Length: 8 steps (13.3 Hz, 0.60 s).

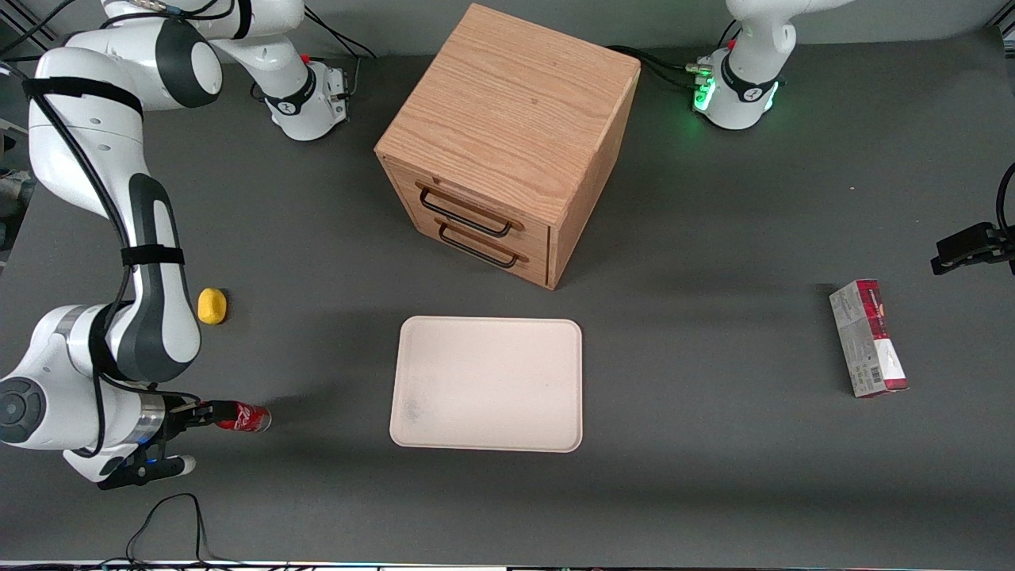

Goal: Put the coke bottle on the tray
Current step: 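Lower the open right gripper around the bottle and close it, then lift the bottle and carry it toward the white tray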

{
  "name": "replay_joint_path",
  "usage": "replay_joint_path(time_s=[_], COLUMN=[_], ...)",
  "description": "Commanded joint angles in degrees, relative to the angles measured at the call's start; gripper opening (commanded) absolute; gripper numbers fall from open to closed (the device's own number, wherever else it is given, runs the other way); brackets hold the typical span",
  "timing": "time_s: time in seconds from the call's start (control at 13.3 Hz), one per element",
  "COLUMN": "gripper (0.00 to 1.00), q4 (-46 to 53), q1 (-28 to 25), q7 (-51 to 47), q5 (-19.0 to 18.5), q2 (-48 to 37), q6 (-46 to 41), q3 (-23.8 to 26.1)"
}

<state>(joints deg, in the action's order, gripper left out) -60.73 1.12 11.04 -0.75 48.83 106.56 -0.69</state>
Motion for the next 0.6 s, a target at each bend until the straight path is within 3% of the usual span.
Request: replay_joint_path(time_s=[0.0,0.15,0.38,0.45,0.53], gripper=[1.0,0.71,0.07,0.0,0.0], q4=[-3.7,-3.9,-4.1,-4.1,-4.1], q1=[0.1,-0.1,-0.2,-0.2,-0.2], q7=[0.1,0.1,0.1,0.0,0.0], q5=[0.6,0.6,0.6,0.6,0.6], q2=[-2.9,-3.2,-3.7,-3.7,-3.7], q6=[-0.1,-0.2,-0.3,-0.3,-0.3], q3=[0.2,0.2,0.2,0.2,0.2])
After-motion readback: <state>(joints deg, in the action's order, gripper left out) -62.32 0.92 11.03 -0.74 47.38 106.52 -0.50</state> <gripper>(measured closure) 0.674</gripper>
